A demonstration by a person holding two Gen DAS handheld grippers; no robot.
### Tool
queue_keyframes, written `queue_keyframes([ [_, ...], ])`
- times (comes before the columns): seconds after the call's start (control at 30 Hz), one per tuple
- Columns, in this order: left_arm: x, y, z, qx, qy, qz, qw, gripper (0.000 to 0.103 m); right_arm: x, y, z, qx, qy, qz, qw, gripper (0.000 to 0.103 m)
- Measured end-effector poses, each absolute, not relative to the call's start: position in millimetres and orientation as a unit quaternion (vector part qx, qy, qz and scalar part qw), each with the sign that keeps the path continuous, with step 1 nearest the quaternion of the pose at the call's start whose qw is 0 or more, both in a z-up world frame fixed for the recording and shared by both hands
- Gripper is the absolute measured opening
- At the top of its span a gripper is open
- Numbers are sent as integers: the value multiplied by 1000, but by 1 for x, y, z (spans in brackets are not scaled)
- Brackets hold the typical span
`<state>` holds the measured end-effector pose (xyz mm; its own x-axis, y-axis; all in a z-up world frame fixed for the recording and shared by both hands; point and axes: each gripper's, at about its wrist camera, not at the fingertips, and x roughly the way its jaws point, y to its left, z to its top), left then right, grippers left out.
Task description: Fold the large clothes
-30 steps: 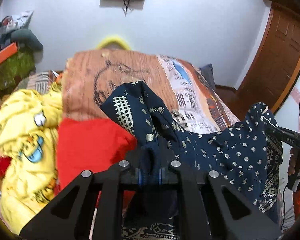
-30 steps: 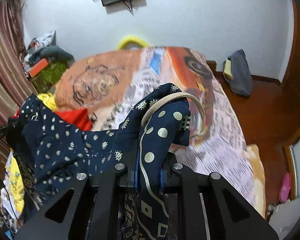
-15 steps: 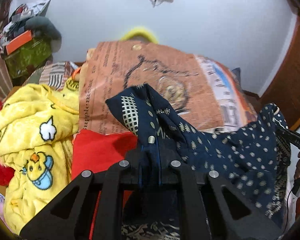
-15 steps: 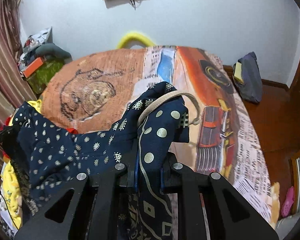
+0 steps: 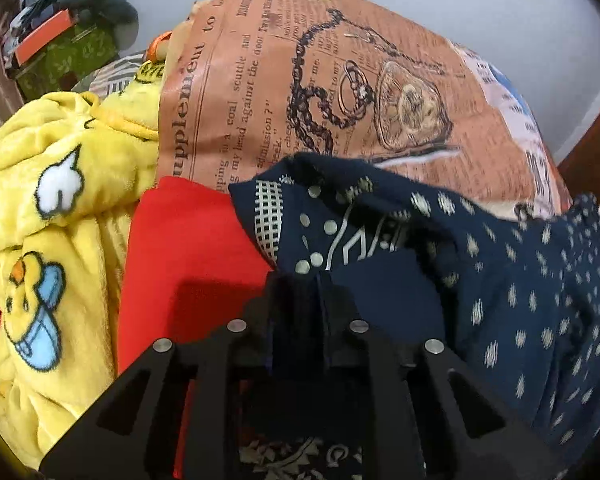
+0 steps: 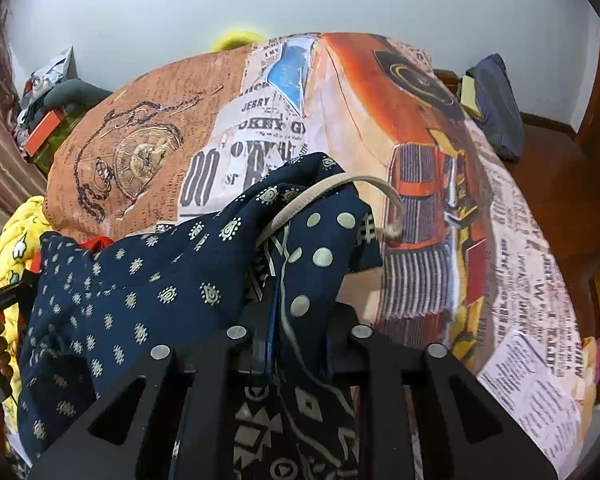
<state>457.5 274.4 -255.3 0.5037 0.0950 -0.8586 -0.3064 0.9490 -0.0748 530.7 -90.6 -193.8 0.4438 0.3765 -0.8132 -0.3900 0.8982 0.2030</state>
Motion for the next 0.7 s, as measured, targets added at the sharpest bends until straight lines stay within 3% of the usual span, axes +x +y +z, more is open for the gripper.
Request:
queue_keyframes([
  [0.17, 443, 257, -241, -58, 492, 118, 860, 16, 516, -96, -178, -39, 472, 210, 855, 20],
  [0.3, 424, 246, -219, -41, 492, 112, 863, 31, 500, -100, -160, -55, 471, 218, 853, 22],
  [0.4, 408, 236, -197, -36, 480, 106, 870, 31, 482, -102, -137, -59, 458, 225, 858, 22],
  [0.5, 391, 226, -173, -33, 467, 96, 879, 39, 456, -103, -111, -68, 437, 230, 867, 25],
  [0.57, 372, 218, -153, -32, 452, 88, 887, 48, 438, -101, -97, -75, 423, 233, 872, 34],
  [0.63, 359, 213, -139, -32, 443, 83, 892, 58, 418, -102, -84, -75, 406, 232, 881, 49],
  [0.7, 342, 207, -124, -31, 434, 77, 897, 62, 402, -103, -76, -75, 391, 226, 889, 63],
])
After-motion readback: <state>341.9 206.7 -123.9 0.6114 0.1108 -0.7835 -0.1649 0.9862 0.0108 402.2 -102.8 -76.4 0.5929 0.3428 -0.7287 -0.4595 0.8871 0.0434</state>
